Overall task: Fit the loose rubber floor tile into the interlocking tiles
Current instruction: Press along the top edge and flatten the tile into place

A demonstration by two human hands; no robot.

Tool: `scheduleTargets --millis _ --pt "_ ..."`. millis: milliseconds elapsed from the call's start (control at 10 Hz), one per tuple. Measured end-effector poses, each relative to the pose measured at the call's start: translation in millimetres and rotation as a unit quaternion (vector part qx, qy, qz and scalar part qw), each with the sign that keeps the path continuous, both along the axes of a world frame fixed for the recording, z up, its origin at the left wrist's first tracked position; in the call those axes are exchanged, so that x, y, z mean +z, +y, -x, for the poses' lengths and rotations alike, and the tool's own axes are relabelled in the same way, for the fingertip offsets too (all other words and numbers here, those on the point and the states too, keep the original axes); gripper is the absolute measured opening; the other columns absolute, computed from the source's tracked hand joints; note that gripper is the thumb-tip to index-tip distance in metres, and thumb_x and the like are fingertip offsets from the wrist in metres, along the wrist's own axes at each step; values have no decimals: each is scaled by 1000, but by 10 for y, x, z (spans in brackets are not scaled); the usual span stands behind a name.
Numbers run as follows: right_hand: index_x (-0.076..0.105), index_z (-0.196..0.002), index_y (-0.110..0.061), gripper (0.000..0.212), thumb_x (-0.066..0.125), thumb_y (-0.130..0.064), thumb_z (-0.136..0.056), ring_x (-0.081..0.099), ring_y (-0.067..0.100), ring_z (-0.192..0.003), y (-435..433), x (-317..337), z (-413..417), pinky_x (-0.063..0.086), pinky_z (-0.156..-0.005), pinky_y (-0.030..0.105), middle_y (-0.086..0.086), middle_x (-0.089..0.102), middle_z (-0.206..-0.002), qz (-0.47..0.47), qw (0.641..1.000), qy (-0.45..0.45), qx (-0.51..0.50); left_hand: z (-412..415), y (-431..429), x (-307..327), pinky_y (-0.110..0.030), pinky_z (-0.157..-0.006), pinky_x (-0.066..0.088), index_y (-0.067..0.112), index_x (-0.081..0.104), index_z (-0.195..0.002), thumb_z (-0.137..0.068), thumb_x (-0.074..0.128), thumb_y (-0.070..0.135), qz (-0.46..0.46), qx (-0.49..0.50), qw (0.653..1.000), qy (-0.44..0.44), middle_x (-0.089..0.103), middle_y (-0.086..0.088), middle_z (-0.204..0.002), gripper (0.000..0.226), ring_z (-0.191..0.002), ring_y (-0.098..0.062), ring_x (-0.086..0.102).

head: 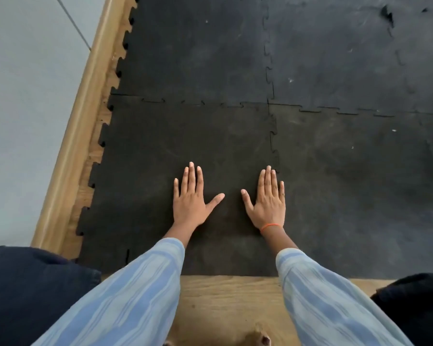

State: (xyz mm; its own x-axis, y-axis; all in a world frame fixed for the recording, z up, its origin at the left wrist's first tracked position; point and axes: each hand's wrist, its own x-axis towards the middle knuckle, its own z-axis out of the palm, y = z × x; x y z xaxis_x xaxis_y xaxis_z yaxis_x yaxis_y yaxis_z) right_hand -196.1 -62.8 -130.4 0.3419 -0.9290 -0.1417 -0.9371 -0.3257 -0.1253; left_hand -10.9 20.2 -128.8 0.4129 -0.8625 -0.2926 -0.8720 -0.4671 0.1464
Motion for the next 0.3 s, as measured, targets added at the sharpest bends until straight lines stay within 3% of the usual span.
scheduleTargets --millis 100,200,300 --pt "5 -150 -12 82 17 -64 -89 4 18 -148 0 -31 -12 6 -121 40 4 6 -160 8 1000 0 -2 -22 -84 -14 -45 -117 -6 19 -15 -151 -75 4 86 -4 13 1000 -6 -19 -5 -160 102 -148 -20 -12" --pt "-4 -150 -14 81 16 -64 -90 -5 17 -148 6 78 -53 0 -121 41 2 -5 -161 -51 998 18 -18 -37 -132 123 -45 -118 -4 20 -17 -151 -79 15 84 -56 15 998 24 -23 -5 -159 101 -148 -21 -14" --pt "-10 -149 -13 82 21 -63 -92 -15 20 -146 -204 451 -190 1 -120 49 3 -18 -159 -200 975 90 -24 -157 -312 604 -47 -120 6 21 -13 -152 -88 43 67 -178 -9 978 103 -18 -7 -161 97 -149 -23 -6"
